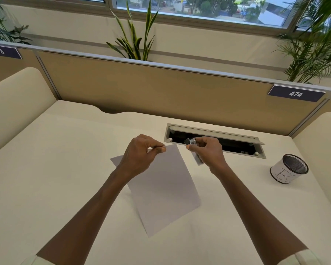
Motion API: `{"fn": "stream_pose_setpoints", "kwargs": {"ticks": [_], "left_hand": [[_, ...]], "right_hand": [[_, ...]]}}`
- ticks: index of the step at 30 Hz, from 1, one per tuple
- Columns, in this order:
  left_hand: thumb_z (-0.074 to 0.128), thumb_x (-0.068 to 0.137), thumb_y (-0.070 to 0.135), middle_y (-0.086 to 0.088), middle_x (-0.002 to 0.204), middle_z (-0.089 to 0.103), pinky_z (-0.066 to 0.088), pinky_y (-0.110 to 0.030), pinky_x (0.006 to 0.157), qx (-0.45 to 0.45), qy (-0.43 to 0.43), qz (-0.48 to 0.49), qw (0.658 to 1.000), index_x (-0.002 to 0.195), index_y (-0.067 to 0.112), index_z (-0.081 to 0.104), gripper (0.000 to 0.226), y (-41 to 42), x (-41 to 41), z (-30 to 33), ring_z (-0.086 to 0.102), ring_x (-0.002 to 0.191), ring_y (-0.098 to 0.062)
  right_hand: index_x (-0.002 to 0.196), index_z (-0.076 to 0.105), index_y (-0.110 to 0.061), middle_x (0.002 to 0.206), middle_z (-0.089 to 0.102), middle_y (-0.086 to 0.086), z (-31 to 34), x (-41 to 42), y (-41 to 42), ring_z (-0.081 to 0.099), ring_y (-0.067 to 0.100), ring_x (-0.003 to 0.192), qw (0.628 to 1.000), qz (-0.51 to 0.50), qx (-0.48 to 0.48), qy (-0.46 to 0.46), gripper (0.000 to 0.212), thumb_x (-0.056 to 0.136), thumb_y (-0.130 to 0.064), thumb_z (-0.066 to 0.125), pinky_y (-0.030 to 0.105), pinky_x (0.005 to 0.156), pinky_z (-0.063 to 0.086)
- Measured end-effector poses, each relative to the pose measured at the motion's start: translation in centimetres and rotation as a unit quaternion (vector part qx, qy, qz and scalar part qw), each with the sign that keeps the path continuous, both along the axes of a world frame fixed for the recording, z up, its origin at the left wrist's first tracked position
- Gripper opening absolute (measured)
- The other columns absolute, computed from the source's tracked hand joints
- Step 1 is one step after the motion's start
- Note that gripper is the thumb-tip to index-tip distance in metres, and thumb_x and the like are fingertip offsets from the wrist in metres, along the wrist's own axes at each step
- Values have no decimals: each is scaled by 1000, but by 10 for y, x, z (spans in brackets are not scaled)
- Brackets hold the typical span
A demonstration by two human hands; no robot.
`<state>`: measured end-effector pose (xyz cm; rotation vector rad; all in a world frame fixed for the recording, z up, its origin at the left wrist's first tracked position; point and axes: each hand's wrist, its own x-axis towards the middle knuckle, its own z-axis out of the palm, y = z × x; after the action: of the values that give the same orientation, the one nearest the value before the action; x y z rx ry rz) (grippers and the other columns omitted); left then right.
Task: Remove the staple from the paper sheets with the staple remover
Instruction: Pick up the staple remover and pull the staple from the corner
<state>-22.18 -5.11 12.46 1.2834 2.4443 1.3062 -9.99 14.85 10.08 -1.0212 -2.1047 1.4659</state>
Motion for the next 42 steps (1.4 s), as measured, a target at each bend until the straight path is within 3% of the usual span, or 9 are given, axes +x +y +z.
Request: {"fn": "stream_pose_setpoints", "kwargs": {"ticks": [5,14,20,25,28,33,37,40,42], "left_hand": [[73,81,22,13,85,64,45,-17,74,-9,5,-20,1000,93,22,78,13,-7,-12,-21,58,93,-9],[75,80,22,16,87,64,48,-18,77,-5,-28,-7,1000,89,27,78,11,-12,-31,-40,59,97,-5],[73,81,25,10,87,68,49,-20,75,-8,-13,-14,1000,90,27,78,10,-7,-37,-43,59,96,-7],[72,82,23,8,87,67,52,-31,76,-6,-11,-20,1000,90,23,78,10,-2,-37,-41,61,97,-13],[73,82,22,8,87,68,53,-36,77,-9,-9,-19,1000,91,22,78,10,1,-37,-40,60,96,-14],[72,83,24,3,90,73,54,-37,77,-13,-6,-21,1000,94,21,78,13,6,-32,-33,61,94,-14],[68,86,24,2,93,76,53,-34,76,-17,11,-24,999,97,21,77,15,11,-22,-17,61,92,-13],[68,86,26,2,94,76,54,-34,75,-5,17,-16,1000,98,22,77,15,13,-13,-4,62,90,-12],[68,86,28,2,94,77,55,-36,75,6,19,-14,1000,99,24,77,16,13,-3,7,63,88,-12]], "right_hand": [[67,62,4,63,64,15,-46,-44,3,52,19,52,988,-41,90,-119,48,63,-38,86,31,51,41],[55,40,-9,52,42,-1,-109,-99,-8,37,12,44,971,-18,119,-207,47,73,-24,80,24,43,23],[54,37,-15,66,53,5,-123,-112,-11,48,16,55,957,-6,148,-248,47,82,-20,74,19,45,23],[71,61,-4,81,71,15,-125,-122,-11,65,25,69,953,-8,150,-263,26,81,-23,76,23,59,39],[63,50,-7,67,60,8,-121,-117,-10,58,23,66,950,15,153,-270,37,84,-28,73,27,60,41],[61,52,-6,58,54,0,-86,-85,-2,53,18,58,980,4,102,-169,68,88,-67,45,31,62,41],[107,69,-26,107,73,-5,-36,-21,-14,69,12,101,982,151,-115,13,70,88,-69,17,29,89,53],[114,60,-38,118,68,-13,-18,14,-31,66,8,107,968,235,-85,11,56,78,-77,43,20,86,56],[116,58,-32,115,68,-11,-12,25,-41,68,9,100,975,220,-19,-13,46,79,-58,68,21,80,56]]}}
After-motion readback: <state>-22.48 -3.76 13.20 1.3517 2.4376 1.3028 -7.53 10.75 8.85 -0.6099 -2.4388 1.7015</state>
